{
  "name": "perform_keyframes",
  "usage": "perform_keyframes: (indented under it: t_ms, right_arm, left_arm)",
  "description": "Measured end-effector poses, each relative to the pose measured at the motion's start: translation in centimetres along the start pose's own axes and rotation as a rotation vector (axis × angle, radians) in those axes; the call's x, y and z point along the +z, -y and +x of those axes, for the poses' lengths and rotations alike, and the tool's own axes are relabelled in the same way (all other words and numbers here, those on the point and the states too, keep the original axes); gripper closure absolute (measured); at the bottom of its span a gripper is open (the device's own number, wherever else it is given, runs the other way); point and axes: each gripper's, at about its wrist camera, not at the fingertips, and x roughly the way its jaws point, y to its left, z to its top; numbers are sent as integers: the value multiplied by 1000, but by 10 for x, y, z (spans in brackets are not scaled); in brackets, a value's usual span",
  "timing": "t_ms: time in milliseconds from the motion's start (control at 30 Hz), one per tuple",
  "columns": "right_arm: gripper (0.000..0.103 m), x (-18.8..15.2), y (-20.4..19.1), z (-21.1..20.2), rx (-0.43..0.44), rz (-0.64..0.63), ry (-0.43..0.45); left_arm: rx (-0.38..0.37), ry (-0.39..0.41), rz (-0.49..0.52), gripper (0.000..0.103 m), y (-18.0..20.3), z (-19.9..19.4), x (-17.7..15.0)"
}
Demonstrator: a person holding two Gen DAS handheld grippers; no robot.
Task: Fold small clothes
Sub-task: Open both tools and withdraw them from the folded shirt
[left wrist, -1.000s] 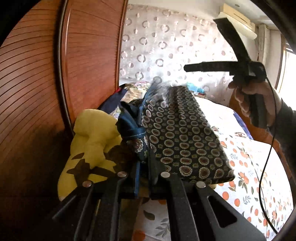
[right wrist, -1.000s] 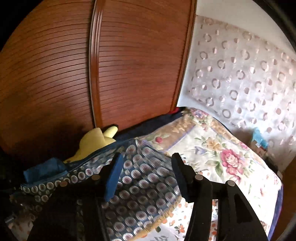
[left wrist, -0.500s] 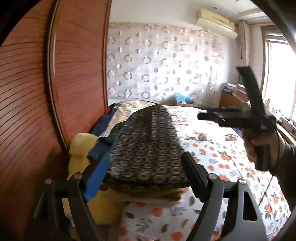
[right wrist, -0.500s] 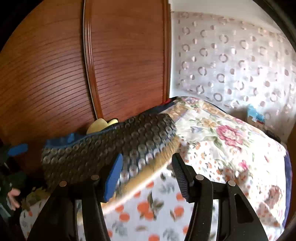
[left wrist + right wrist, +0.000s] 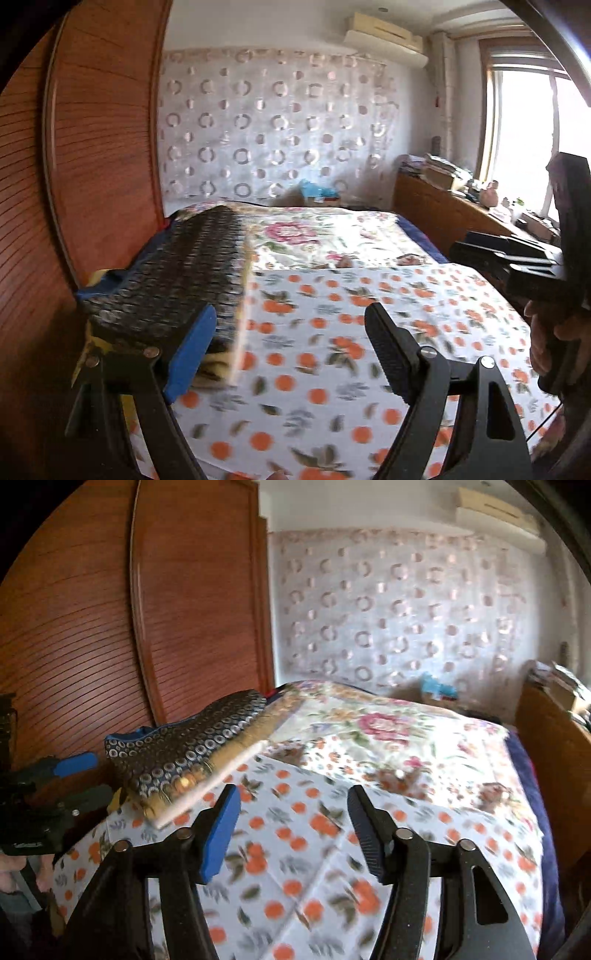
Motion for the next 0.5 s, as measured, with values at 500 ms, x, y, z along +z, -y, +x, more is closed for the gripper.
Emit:
perform_keyframes:
  t_ms: [500]
  right_arm:
    - [23,-44,-40,-133,-168,106,159]
  left_arm:
    - [-98,75,64,20,79,-46,27]
